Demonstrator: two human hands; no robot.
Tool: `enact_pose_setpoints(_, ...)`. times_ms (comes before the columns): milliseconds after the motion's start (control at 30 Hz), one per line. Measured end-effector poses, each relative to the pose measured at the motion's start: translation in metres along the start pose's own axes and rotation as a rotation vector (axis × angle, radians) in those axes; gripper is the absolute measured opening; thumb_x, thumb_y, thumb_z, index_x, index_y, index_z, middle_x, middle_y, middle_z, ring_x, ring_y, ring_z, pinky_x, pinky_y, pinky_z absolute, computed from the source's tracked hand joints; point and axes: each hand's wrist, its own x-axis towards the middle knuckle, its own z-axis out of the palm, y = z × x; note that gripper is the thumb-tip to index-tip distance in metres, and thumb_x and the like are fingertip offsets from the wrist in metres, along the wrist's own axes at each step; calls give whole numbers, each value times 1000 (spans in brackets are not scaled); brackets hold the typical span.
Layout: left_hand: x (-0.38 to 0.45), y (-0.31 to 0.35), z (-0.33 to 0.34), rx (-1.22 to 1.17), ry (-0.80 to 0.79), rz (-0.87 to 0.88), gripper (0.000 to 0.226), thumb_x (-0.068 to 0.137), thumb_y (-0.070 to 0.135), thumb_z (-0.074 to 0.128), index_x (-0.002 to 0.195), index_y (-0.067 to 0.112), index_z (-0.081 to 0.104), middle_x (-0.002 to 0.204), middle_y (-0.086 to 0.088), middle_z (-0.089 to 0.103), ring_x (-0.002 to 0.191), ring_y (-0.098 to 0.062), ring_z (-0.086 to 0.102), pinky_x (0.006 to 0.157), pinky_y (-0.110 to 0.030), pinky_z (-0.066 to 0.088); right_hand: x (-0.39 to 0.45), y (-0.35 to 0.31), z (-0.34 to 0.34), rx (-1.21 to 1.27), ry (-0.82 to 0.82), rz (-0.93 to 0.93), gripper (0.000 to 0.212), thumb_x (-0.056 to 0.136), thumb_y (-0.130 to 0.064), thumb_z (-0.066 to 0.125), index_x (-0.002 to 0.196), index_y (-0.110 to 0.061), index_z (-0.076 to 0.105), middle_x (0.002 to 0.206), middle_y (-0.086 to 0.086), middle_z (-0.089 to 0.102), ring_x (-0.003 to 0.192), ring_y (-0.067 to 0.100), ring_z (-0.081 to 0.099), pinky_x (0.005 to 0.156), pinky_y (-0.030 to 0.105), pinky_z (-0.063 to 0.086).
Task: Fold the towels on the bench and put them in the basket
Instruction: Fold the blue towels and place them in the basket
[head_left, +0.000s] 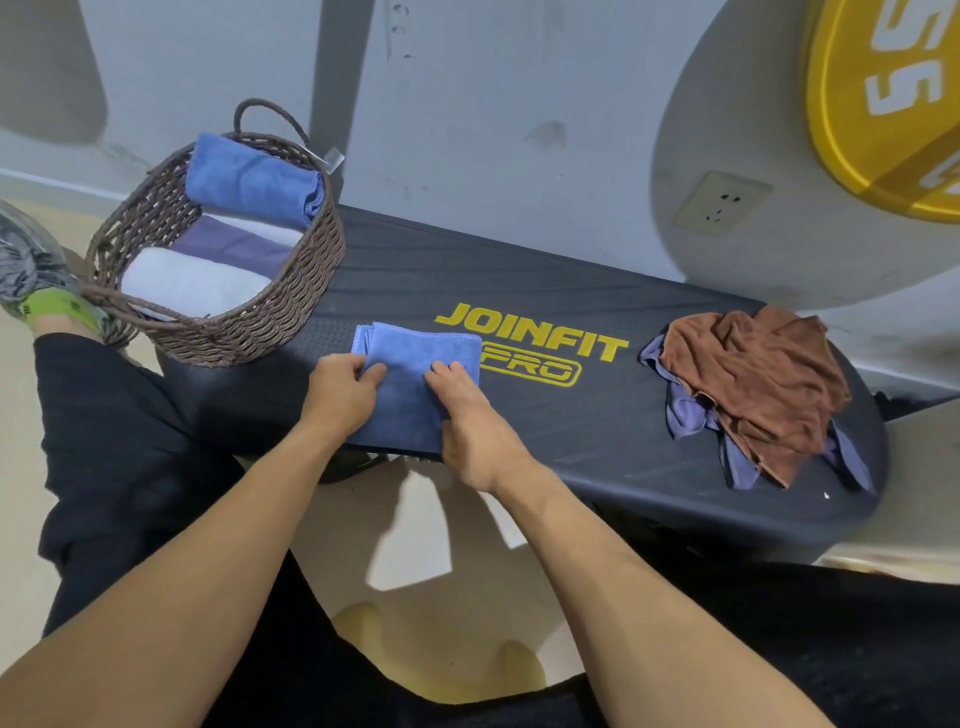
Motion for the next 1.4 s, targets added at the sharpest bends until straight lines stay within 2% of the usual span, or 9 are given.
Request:
enact_pose_setpoints(133, 8, -6, -11, 22, -5, -27, 44, 96, 16, 55, 56, 11, 36, 57, -4, 40, 58, -22, 36, 51, -33, 25, 3, 0, 10, -208, 60, -80, 56, 97, -8, 47, 151, -7, 33, 163, 4, 20, 153, 24, 5, 123, 32, 14)
enact_pose_setpoints(367, 6, -7, -14, 233, 89, 6, 24, 95, 28, 59, 81, 8, 58, 76, -6, 61, 70, -24, 55, 62, -33, 39, 8, 5, 15, -330, -6, -54, 54, 101, -23, 43, 153, -16, 29, 164, 0, 14, 153, 23, 1, 123, 36, 15)
enact_pose_setpoints(533, -1, -9, -25, 424, -120, -55, 40, 78, 47, 76, 67, 10, 62, 64, -3, 62, 59, -19, 59, 48, -28, 35, 6, 8, 17, -262, 1, -34, 54, 102, -24, 43, 154, -17, 29, 165, -2, 12, 153, 20, -1, 123, 35, 16)
enact_pose_setpoints(700, -9, -14, -26, 237, -173, -129, 34, 70, 41, 85, 74, 11, 70, 67, 1, 69, 64, -13, 64, 51, -26, 42, 7, 6, 20, -382, -60, -43, 56, 105, -26, 37, 156, -13, 18, 165, 1, 4, 153, 23, -9, 124, 30, 1)
enact_pose_setpoints(867, -12, -6, -26, 91, -180, -156, 27, 70, 28, 86, 71, 11, 66, 66, -3, 68, 62, -17, 61, 58, -30, 47, 4, -7, 1, -41, -93, 85, 63, 97, -18, 57, 153, -11, 30, 165, 0, 11, 153, 17, 0, 121, 28, 12)
enact_pose_setpoints(1000, -21, 16, -36, -22, -186, 61, 25, 71, 11, 82, 75, 10, 57, 70, -8, 64, 65, -8, 59, 59, -22, 46, 4, -26, -26, 132, 9, 170, 91, 79, -19, 77, 153, -15, 25, 158, 3, 25, 146, 26, 25, 117, 41, 29)
enact_pose_setpoints(1167, -40, 73, -55, -46, -258, 608, 30, 74, 4, 76, 91, 19, 56, 72, 3, 64, 64, -6, 59, 59, -15, 45, 10, -57, -74, -212, 335, -57, 106, 63, -16, 79, 153, -32, 26, 165, 4, -7, 152, 30, -10, 120, 59, 2)
enact_pose_setpoints(1300, -50, 108, -66, -31, -292, 802, 26, 74, 2, 80, 91, 14, 64, 80, 9, 66, 72, -6, 60, 66, -18, 46, 11, -83, -129, -616, -16, -117, 60, 61, -39, 82, 114, -29, 55, 164, -2, 13, 152, 29, -9, 109, 75, -7)
enact_pose_setpoints(1400, -63, 117, -60, -269, -344, 692, 26, 77, 4, 81, 97, 15, 70, 90, 11, 71, 79, -1, 65, 71, -12, 47, -5, -82, -166, -570, -247, -9, 70, 58, -49, 87, 118, -26, 59, 145, -4, 43, 140, 23, 33, 114, 65, 13)
